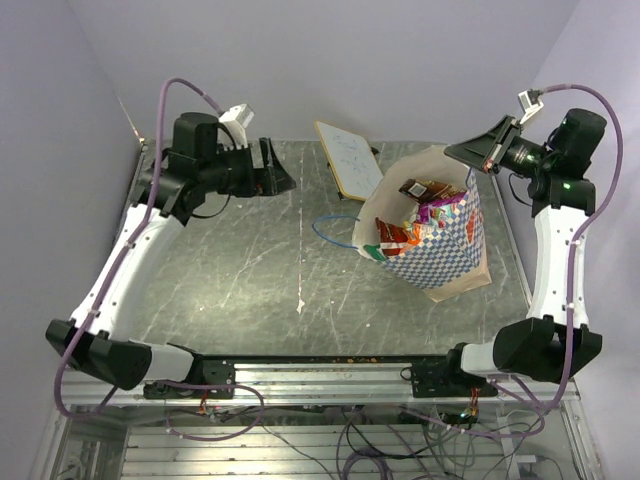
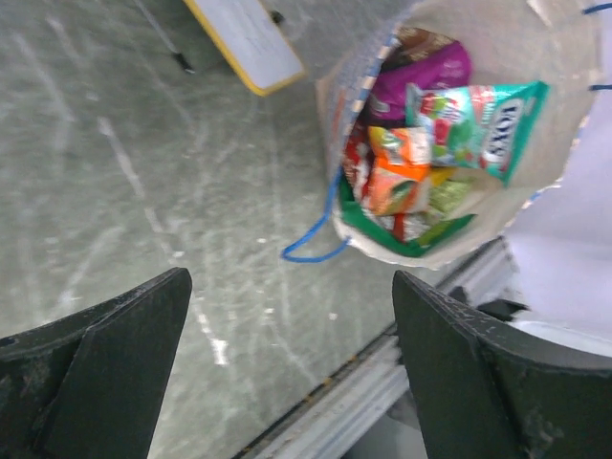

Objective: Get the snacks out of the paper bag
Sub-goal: Adjust the paper bag at the center of the board, then take out the snack from the paper bag.

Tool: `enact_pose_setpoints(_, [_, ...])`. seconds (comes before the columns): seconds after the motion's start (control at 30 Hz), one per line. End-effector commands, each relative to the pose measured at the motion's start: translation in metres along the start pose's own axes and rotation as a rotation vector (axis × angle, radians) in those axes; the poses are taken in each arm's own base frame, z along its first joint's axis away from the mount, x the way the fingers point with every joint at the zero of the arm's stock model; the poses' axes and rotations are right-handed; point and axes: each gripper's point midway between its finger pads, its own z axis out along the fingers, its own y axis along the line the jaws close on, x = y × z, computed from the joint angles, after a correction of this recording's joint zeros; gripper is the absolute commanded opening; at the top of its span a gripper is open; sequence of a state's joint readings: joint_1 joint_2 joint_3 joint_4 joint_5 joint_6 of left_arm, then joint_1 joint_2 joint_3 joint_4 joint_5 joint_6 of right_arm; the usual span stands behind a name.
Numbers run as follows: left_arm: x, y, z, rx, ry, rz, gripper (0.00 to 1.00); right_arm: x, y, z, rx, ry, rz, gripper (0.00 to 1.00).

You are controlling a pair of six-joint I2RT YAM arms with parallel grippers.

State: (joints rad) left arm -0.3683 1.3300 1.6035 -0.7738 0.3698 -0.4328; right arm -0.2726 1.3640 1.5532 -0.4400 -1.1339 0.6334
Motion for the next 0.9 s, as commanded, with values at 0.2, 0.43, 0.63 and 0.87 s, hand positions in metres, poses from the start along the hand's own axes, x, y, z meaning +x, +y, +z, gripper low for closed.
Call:
enact_pose_setpoints(0.2, [0.058, -0.053, 0.091, 0.255, 0.191, -0.047, 0.99, 0.019, 0.036, 0.007, -0.112, 0.077, -0.057, 0.00])
enact_pose_setpoints(0.43, [0.115, -0.043, 0.135, 0.221, 0.373, -0.022, 0.99, 0.032, 0.044, 0.010, -0.105, 0.100, -0.079, 0.00])
enact_pose_setpoints(0.63, [0.140, -0.022, 0.138, 0.124, 0.421, 0.026, 0.93, 0.037, 0.052, 0.007, -0.102, 0.104, -0.095, 0.00])
enact_pose_setpoints(0.87, [0.148, -0.030, 0.132, 0.141, 0.440, 0.001, 0.27, 0.049, 0.058, -0.001, -0.076, 0.108, -0.099, 0.00])
